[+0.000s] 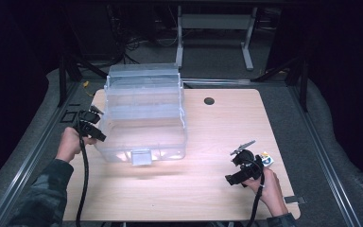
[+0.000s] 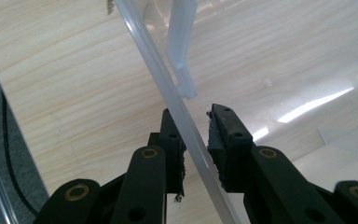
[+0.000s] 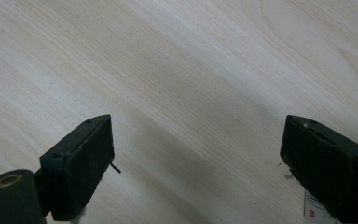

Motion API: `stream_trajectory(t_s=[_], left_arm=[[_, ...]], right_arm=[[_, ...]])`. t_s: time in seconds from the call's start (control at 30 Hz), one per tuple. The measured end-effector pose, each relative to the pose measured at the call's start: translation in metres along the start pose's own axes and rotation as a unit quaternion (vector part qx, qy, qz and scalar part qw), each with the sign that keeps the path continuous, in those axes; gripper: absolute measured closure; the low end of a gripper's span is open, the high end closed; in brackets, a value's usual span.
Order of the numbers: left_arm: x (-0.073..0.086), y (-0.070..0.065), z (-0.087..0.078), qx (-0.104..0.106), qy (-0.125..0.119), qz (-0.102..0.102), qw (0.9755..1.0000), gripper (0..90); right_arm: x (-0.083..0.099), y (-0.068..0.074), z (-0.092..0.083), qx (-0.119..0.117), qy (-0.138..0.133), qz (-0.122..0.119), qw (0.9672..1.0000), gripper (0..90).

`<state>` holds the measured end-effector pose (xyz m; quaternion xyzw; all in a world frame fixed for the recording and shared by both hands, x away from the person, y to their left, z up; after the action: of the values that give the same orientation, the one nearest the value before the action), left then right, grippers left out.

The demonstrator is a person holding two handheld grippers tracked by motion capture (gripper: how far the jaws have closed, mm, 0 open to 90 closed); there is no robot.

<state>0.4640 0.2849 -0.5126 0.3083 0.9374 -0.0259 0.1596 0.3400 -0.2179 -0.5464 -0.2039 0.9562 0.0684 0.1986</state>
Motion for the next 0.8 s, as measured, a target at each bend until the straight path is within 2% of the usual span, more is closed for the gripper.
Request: stream_trajectory(t_s=[0.07, 0.1, 0.13, 0.17, 0.23, 0.27, 0.33, 0.37, 0.43, 0.47, 0.67, 0.7, 0.73, 0.77, 0.8], left_arm=[[-0.004, -0.005, 0.001, 0.001, 0.0, 0.004, 1.0, 74.5], [-0.007, -0.009, 0.002, 0.002, 0.0, 0.01, 1.0, 74.3], [-0.009, -0.013, 0.002, 0.003, 0.001, 0.014, 0.9999, 74.1], [-0.011, -0.015, 0.003, 0.003, 0.002, 0.018, 0.9998, 73.8], [-0.016, -0.021, 0.004, 0.004, 0.003, 0.023, 0.9997, 73.5], [-0.019, -0.024, 0.005, 0.004, 0.003, 0.027, 0.9996, 73.5], [-0.024, -0.029, 0.006, 0.006, 0.004, 0.035, 0.9994, 73.4], [-0.025, -0.03, 0.006, 0.008, 0.003, 0.036, 0.9993, 73.4], [-0.031, -0.036, 0.008, 0.009, 0.003, 0.04, 0.9992, 73.4], [-0.033, -0.039, 0.008, 0.01, 0.004, 0.044, 0.999, 73.3], [-0.042, -0.054, 0.01, 0.015, 0.007, 0.056, 0.9983, 73.0], [-0.044, -0.057, 0.011, 0.015, 0.006, 0.057, 0.9983, 72.9], [-0.045, -0.059, 0.011, 0.016, 0.006, 0.059, 0.9981, 72.9], [-0.046, -0.061, 0.011, 0.017, 0.006, 0.06, 0.998, 72.8], [-0.046, -0.063, 0.011, 0.017, 0.005, 0.06, 0.998, 72.8]], right_arm=[[0.0, -0.001, -0.001, 0.002, 0.0, 0.0, 1.0, 9.3], [0.0, -0.001, 0.0, -0.02, -0.002, 0.002, 0.9998, 9.2], [0.0, -0.002, 0.0, -0.024, -0.003, 0.004, 0.9997, 9.3], [0.001, -0.003, -0.001, 0.002, 0.001, 0.004, 1.0, 9.3], [0.001, -0.002, -0.001, 0.002, 0.001, 0.004, 1.0, 9.3], [0.001, -0.002, 0.0, -0.013, -0.001, 0.004, 0.9999, 9.3], [0.001, -0.002, -0.001, 0.005, 0.003, 0.002, 1.0, 9.2], [0.001, -0.002, -0.001, 0.007, 0.003, 0.002, 1.0, 9.3], [0.001, -0.002, -0.002, 0.002, 0.013, 0.001, 0.9999, 9.3], [0.001, -0.002, -0.001, 0.003, 0.002, 0.003, 1.0, 9.3], [0.001, -0.004, -0.001, 0.002, 0.002, 0.006, 1.0, 9.2], [0.001, -0.004, -0.002, 0.005, 0.013, 0.002, 0.9999, 9.2], [0.001, -0.003, 0.0, 0.003, 0.004, 0.003, 1.0, 9.2], [0.002, -0.003, -0.002, 0.002, 0.013, 0.002, 0.9999, 9.2], [0.001, -0.003, 0.0, 0.003, 0.002, 0.003, 1.0, 9.2]])
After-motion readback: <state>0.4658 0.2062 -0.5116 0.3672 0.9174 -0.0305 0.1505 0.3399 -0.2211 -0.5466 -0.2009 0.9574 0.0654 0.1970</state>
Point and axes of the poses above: each handheld gripper's, and its own axes: z roughly forward along the jaws, x roughly out of its underside, y roughly to its left, the point moved 4 cm from there along z, roughly forward along the jaws, and after that the axes turned 12 degrees about z, right-handed, at the moved point
